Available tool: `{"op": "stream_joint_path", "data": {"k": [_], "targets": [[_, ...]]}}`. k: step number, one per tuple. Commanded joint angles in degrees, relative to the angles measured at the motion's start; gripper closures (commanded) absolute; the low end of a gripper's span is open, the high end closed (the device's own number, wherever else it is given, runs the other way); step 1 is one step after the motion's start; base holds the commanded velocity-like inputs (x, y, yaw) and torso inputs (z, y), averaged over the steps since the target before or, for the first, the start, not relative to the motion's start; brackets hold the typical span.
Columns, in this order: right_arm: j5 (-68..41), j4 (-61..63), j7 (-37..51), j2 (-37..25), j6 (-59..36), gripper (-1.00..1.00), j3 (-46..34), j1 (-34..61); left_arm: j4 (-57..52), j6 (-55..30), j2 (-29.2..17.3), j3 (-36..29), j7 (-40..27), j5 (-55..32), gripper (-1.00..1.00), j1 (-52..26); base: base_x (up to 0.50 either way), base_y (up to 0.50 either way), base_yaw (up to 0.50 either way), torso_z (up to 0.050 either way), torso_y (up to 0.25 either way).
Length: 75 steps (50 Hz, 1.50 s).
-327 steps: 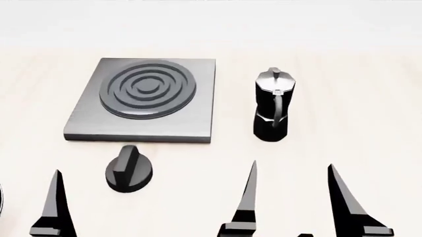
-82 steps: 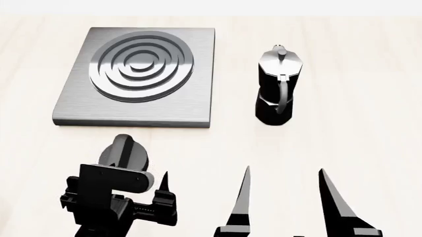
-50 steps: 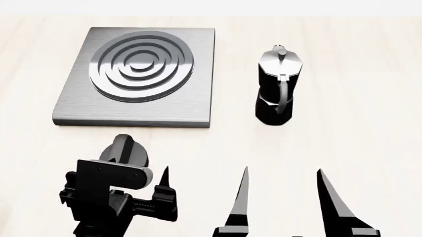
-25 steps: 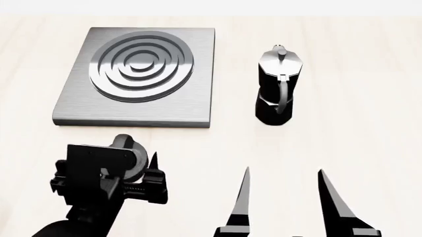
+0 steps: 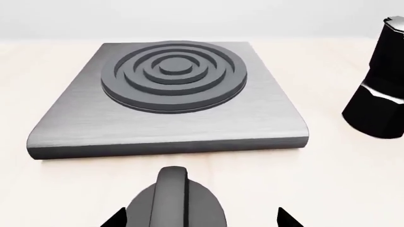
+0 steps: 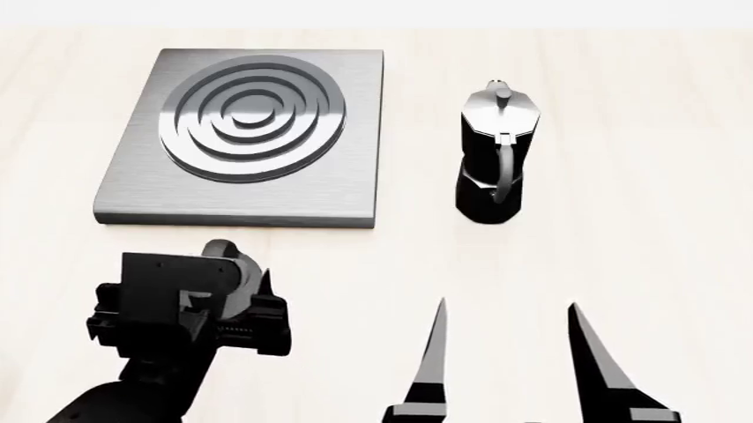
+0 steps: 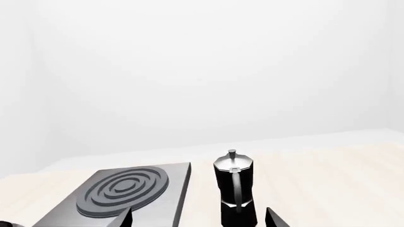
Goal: Turn on the stove.
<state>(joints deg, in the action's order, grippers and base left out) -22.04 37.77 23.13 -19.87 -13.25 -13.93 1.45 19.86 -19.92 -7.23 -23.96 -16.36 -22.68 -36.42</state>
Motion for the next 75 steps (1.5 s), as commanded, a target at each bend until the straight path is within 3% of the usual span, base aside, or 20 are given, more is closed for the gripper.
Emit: {"op": "stream_joint_path", "data": {"k": [1, 42, 75], "targets": [[0.0, -0.1, 0.2, -0.1, -0.1, -1.0, -0.4, 0.2, 3.6, 1.9, 0.4, -0.5, 0.3, 0.4, -1.0, -0.4, 0.0, 0.0, 0.0, 0.0, 0.0], [0.0, -1.5, 0.3, -0.4, 1.0, -1.0, -1.3, 0.5, 16.4, 9.7, 2.7, -2.3, 2.1, 0.5, -1.0, -3.0, 0.0, 0.0, 0.0, 0.0, 0.0], [-0.4, -1.1, 1.1, -0.9, 0.9, -1.0, -1.6, 0.6, 19.4, 11.7, 3.8, -5.2, 2.3, 0.1, -1.0, -3.5, 0.0, 0.0, 0.0, 0.0, 0.0]]}}
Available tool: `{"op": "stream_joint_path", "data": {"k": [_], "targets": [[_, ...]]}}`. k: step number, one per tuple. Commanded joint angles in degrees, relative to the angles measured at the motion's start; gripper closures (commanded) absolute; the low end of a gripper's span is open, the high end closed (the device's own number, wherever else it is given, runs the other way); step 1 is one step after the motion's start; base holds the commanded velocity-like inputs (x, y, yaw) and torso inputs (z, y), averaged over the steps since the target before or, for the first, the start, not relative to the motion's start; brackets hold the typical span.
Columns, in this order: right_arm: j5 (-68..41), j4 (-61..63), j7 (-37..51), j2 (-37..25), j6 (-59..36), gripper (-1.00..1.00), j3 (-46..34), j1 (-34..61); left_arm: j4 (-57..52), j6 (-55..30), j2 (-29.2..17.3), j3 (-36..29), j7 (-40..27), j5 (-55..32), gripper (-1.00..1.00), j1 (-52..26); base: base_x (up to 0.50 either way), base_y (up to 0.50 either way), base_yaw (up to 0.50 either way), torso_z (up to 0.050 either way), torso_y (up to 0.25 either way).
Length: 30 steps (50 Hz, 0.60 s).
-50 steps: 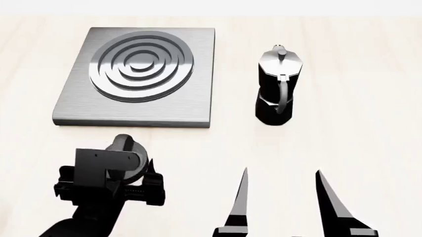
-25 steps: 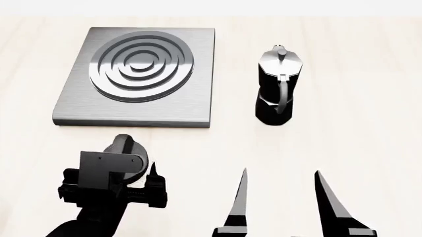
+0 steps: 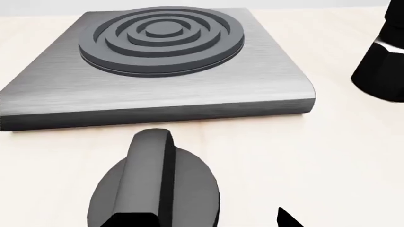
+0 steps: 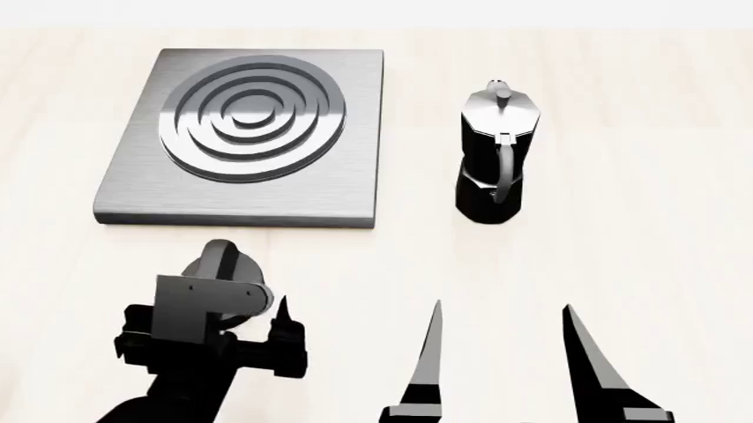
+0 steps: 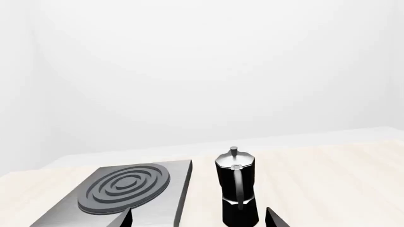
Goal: Turn on the stove.
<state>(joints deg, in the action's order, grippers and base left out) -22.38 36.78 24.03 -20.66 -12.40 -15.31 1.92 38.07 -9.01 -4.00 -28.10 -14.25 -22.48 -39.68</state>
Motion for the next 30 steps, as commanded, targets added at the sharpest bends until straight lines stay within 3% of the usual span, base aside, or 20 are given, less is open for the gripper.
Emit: {"op": "stream_joint_path", "data": {"k": [1, 30], "targets": [[0.0, -0.1, 0.1, -0.1, 0.1, -1.0, -0.2, 0.1, 0.9, 0.6, 0.5, -1.2, 0.1, -0.2, -1.0, -0.1, 0.0, 0.0, 0.0, 0.0, 0.0], [-0.5, 0.4, 0.7, -0.7, 0.1, -1.0, -0.4, 0.2, -2.1, -0.5, 0.8, -4.9, -1.0, -1.0, -1.0, 0.0, 0.0, 0.0, 0.0, 0.0, 0.0]]}}
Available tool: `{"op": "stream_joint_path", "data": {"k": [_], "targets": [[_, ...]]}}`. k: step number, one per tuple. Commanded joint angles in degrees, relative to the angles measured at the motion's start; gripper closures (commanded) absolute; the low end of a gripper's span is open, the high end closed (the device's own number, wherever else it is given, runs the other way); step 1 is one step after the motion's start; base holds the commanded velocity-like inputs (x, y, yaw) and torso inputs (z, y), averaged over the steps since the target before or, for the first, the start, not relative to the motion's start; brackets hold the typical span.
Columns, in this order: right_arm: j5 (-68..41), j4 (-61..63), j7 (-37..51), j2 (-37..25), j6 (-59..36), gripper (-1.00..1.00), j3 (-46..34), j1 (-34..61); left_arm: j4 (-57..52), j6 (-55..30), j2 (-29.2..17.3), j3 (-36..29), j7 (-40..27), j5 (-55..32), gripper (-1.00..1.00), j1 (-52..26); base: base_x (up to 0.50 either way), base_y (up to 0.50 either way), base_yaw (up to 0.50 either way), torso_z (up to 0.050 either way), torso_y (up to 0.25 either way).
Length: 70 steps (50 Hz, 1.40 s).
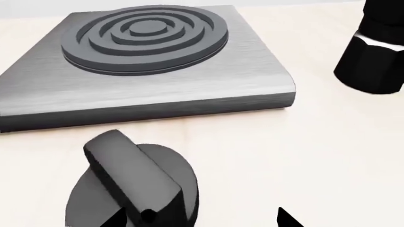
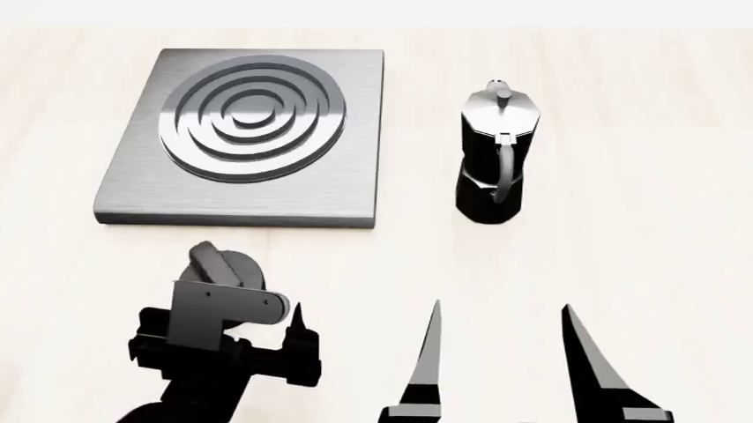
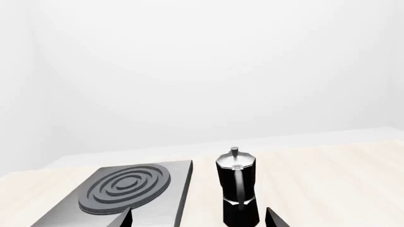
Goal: Turn on the stove.
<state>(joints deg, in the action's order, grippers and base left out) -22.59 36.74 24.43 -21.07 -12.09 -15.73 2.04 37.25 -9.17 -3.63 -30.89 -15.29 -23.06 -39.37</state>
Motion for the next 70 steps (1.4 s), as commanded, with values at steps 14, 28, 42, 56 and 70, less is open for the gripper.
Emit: {"op": "stream_joint_path", "data": {"k": [14, 28, 42, 56, 70], "targets": [[-0.5, 0.3, 0.4, -0.5, 0.2, -1.0, 0.1, 0.0, -1.3, -0.9, 0.3, -3.7, -0.5, -0.5, -1.0, -1.6, 0.0, 0.0, 0.0, 0.0, 0.0], [-1.0, 0.4, 0.5, -0.7, 0.5, -1.0, 0.2, -0.1, 6.0, 1.5, 1.8, -4.3, 0.4, -1.1, -1.0, -4.8, 0.0, 0.0, 0.0, 0.0, 0.0], [-1.1, 0.1, 0.6, -1.0, 0.9, -1.0, 0.4, 0.0, 10.2, 2.9, 2.6, -6.2, 0.5, -2.1, -1.0, -7.6, 0.0, 0.0, 0.0, 0.0, 0.0], [-1.2, 0.2, 0.9, -1.2, 0.9, -1.0, 0.1, 0.1, 10.6, 3.9, 2.1, -7.9, 0.0, -3.7, -1.0, -8.2, 0.0, 0.0, 0.0, 0.0, 0.0], [-1.3, 0.6, 1.2, -1.3, 0.7, -1.0, -0.2, 0.1, -0.3, -0.5, -1.6, -9.3, -2.6, -5.3, -1.0, -5.2, 0.0, 0.0, 0.0, 0.0, 0.0]]}}
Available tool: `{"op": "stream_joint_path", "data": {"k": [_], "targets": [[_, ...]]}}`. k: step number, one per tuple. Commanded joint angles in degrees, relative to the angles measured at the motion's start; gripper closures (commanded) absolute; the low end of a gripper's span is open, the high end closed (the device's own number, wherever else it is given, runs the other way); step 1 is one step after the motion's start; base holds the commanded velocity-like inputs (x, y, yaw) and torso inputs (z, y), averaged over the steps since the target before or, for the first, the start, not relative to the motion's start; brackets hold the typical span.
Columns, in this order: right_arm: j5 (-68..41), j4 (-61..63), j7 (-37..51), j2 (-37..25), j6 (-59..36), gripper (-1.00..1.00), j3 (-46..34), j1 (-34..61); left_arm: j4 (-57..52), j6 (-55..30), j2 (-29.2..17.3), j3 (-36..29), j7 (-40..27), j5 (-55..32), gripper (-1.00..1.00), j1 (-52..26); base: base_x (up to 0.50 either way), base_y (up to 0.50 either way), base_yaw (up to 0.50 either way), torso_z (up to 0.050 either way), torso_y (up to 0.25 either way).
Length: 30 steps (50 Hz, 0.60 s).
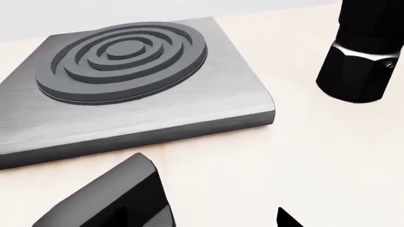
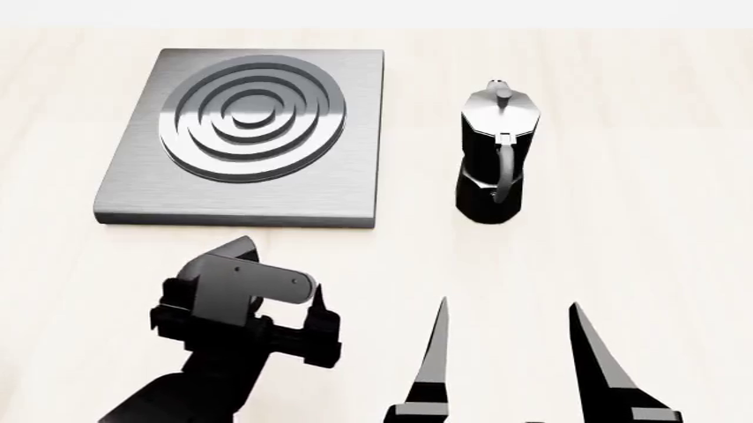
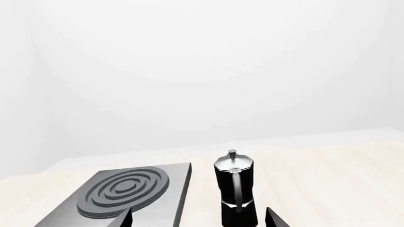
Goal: Turn on the stove.
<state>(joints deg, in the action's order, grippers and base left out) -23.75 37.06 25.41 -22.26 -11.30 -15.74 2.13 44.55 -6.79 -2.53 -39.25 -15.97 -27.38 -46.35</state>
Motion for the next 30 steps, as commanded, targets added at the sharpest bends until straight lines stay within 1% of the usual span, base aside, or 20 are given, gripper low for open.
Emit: {"op": "stream_joint_path", "data": {"k": [1, 3, 6, 7, 12, 14, 21, 23, 30], "targets": [[-0.1, 0.2, 0.3, -0.2, -0.1, -1.0, -0.2, 0.0, -10.4, -3.9, -3.5, -1.0, -2.7, -1.3, -1.0, 2.6, 0.0, 0.0, 0.0, 0.0, 0.0], [0.0, -0.1, 0.2, -0.1, 0.2, -1.0, -0.2, 0.0, -14.6, -5.0, -4.7, -2.3, -3.2, -0.8, -1.0, 3.7, 0.0, 0.0, 0.0, 0.0, 0.0], [0.0, 0.2, 0.3, -0.2, -0.1, -1.0, -0.4, 0.1, -20.0, -7.2, -6.2, -1.9, -4.4, -2.2, -1.0, 5.2, 0.0, 0.0, 0.0, 0.0, 0.0], [0.1, 0.3, 0.4, -0.1, -0.1, -1.0, -0.5, 0.0, -24.6, -8.8, -7.4, -2.3, -5.2, -2.8, -1.0, 6.1, 0.0, 0.0, 0.0, 0.0, 0.0], [-0.1, 0.8, 0.6, -0.3, -0.4, -1.0, -0.4, 0.1, -34.7, -11.2, -10.2, -2.2, -7.3, -4.5, -1.0, 8.7, 0.0, 0.0, 0.0, 0.0, 0.0], [-0.1, 0.6, 0.6, -0.4, -0.2, -1.0, -0.3, 0.0, -40.9, -13.1, -12.0, -2.4, -8.8, -5.5, -1.0, 10.2, 0.0, 0.0, 0.0, 0.0, 0.0], [-0.1, 0.9, 0.8, -0.4, -0.4, -1.0, -0.6, 0.1, -50.3, -14.4, -14.9, -1.7, -10.8, -7.4, -1.0, 12.3, 0.0, 0.0, 0.0, 0.0, 0.0], [-0.3, 1.3, 0.9, -0.5, -0.6, -1.0, -0.5, 0.2, -55.1, -15.3, -16.3, -0.6, -12.0, -9.3, -1.0, 13.2, 0.0, 0.0, 0.0, 0.0, 0.0], [-1.1, 3.3, 1.6, -1.3, -1.9, -1.0, 0.0, 0.9, -63.6, -16.2, -19.8, 1.6, -14.6, -11.6, -1.0, 15.0, 0.0, 0.0, 0.0, 0.0, 0.0]]}}
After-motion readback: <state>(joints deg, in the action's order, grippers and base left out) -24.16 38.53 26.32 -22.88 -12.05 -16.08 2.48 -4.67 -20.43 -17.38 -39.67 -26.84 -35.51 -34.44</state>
